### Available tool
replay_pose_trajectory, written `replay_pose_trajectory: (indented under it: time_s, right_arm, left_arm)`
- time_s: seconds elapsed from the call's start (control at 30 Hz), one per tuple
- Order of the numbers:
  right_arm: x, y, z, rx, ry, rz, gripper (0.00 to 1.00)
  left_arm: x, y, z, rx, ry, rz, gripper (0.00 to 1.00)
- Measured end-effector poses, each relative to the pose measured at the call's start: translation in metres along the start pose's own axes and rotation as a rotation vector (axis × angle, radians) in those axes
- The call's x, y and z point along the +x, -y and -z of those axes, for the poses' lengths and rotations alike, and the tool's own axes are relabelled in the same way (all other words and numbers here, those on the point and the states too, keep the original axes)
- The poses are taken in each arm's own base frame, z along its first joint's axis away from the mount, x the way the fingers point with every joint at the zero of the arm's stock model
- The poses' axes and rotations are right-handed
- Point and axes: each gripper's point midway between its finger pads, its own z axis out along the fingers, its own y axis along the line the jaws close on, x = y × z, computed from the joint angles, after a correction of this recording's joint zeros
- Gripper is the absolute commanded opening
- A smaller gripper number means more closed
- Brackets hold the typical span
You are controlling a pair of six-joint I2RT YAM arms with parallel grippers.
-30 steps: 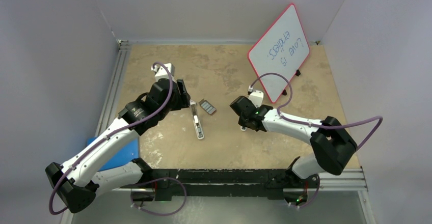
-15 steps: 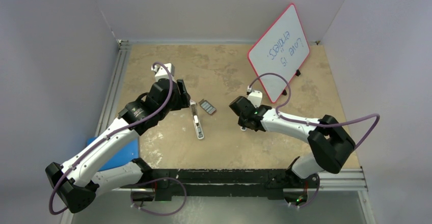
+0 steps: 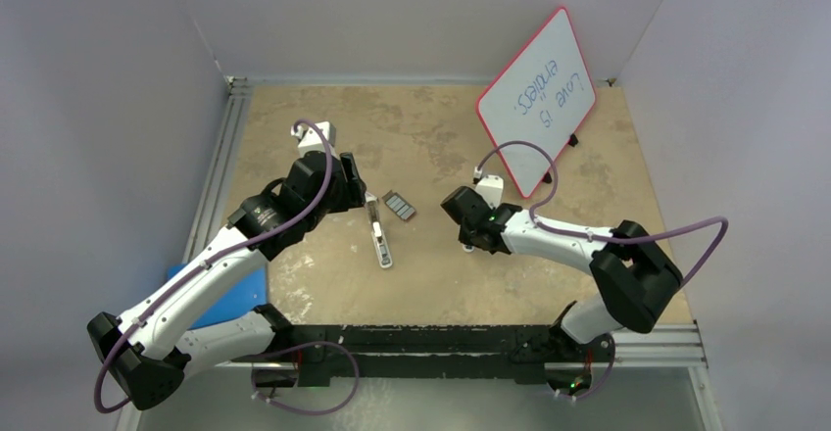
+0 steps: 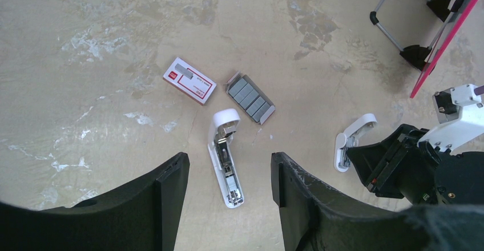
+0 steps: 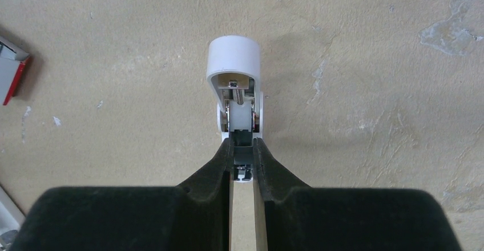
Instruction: Load the staples into the stapler
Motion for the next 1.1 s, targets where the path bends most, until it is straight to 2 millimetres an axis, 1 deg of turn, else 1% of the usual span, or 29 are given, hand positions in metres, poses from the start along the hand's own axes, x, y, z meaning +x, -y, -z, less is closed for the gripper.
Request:
replay_pose_trajectory:
  time_s: [0.17, 0.43, 0.6, 0.77, 0.93, 1.1]
  right_arm:
    - [0.004, 0.003, -0.003, -0.001, -0.003, 0.029, 0.14]
    - [0.003, 0.002, -0.004, -0.012, 0.006, 0.043, 0.14]
    - [-0.005, 0.002, 0.003, -0.019, 0.034, 0.026, 0.13]
    - [-0.014, -0.002, 0.01, -0.046, 0.059, -0.003, 0.12]
    - [-0.013, -0.004, 0.007, -0.047, 0.059, -0.017, 0.12]
    - [-0.009, -0.004, 0.002, -0.036, 0.048, -0.01, 0.12]
  left_arm:
    - [0.0, 0.0, 0.0, 0.0, 0.0, 0.0, 0.54]
    - [0.0, 0.0, 0.0, 0.0, 0.0, 0.0, 0.54]
    - [0.0, 0.0, 0.0, 0.0, 0.0, 0.0, 0.54]
    - [0.0, 0.0, 0.0, 0.0, 0.0, 0.0, 0.54]
    - [0.0, 0.0, 0.0, 0.0, 0.0, 0.0, 0.54]
    - [0.0, 0.0, 0.0, 0.0, 0.0, 0.0, 0.54]
